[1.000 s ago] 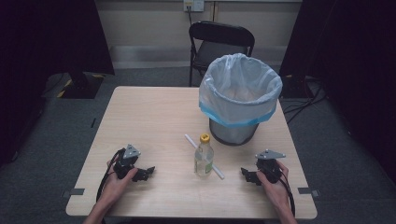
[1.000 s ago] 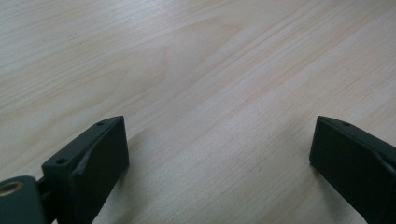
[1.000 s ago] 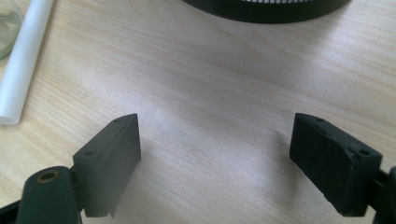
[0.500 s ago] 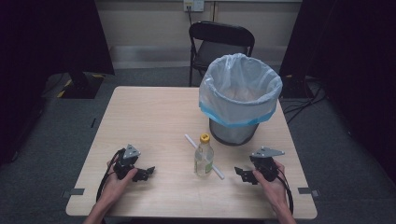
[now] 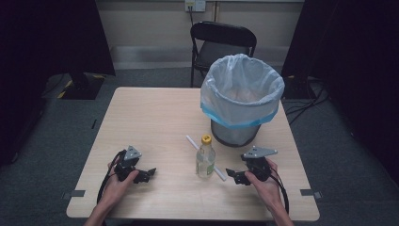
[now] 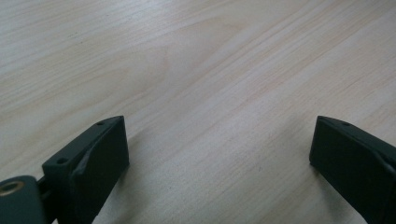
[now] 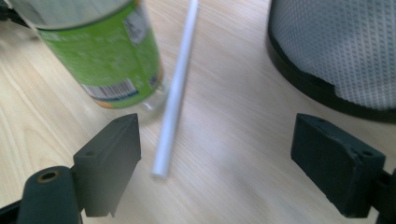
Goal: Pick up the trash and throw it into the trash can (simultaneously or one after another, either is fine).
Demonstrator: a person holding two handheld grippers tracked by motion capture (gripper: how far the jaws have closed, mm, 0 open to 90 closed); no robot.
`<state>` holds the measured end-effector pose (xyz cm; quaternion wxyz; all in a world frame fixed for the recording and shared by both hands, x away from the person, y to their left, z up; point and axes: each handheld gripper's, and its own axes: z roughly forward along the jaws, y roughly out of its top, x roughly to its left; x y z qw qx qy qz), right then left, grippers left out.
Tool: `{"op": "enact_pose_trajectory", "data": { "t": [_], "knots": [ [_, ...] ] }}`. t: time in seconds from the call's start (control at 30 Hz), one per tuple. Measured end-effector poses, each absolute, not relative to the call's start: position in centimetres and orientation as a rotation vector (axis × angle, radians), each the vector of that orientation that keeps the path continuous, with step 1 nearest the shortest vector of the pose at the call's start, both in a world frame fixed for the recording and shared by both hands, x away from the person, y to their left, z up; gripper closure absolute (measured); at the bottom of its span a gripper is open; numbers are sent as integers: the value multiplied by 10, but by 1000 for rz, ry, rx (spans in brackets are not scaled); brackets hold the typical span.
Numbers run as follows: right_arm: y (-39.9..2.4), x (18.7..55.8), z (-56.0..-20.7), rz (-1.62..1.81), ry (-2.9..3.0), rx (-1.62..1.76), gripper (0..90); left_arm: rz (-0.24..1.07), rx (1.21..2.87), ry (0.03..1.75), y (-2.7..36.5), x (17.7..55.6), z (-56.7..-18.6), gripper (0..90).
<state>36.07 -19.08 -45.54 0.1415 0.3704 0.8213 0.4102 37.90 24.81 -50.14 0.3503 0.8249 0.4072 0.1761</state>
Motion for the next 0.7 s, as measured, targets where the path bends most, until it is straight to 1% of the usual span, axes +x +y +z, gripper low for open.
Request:
{"op": "enact_pose_trajectory", "data": {
  "t": [0.27, 0.47, 0.7],
  "knots": [
    [-167, 362, -457, 1207, 2427, 992, 162, 457, 2137, 1056, 248, 379, -501, 41],
    [-147, 365, -452, 1245, 2466, 913, 140, 457, 2137, 1055, 248, 379, -501, 41],
    [-132, 367, -454, 1276, 2507, 868, 139, 459, 2135, 1060, 248, 379, -501, 41]
  ]
}}
